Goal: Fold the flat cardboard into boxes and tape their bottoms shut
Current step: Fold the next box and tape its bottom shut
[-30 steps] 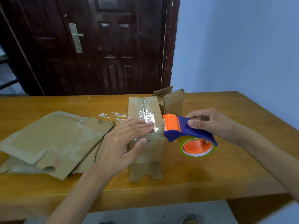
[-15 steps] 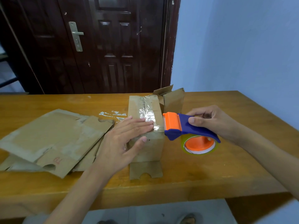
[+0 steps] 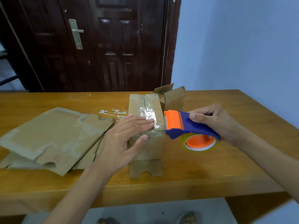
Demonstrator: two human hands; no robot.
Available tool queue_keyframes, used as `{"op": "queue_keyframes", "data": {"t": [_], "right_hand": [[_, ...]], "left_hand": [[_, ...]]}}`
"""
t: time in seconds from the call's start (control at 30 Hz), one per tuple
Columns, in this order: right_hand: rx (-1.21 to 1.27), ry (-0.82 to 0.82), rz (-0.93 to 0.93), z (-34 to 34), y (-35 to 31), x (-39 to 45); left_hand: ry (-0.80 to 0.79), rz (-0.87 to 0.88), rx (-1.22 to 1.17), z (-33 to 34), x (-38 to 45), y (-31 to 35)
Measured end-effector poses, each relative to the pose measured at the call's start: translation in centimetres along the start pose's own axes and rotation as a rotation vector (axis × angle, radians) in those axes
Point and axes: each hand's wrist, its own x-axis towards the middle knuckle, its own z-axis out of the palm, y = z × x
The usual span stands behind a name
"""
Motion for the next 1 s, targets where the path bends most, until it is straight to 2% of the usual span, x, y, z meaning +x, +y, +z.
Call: {"op": "queue_keyframes", "data": {"t": [1.0], "right_hand": [[-0.14,-0.061,0.017,-0.9,-0.5,-0.2]], "left_hand": [[-0.017,0.023,0.017,-0.4,-0.1,0.0]]}}
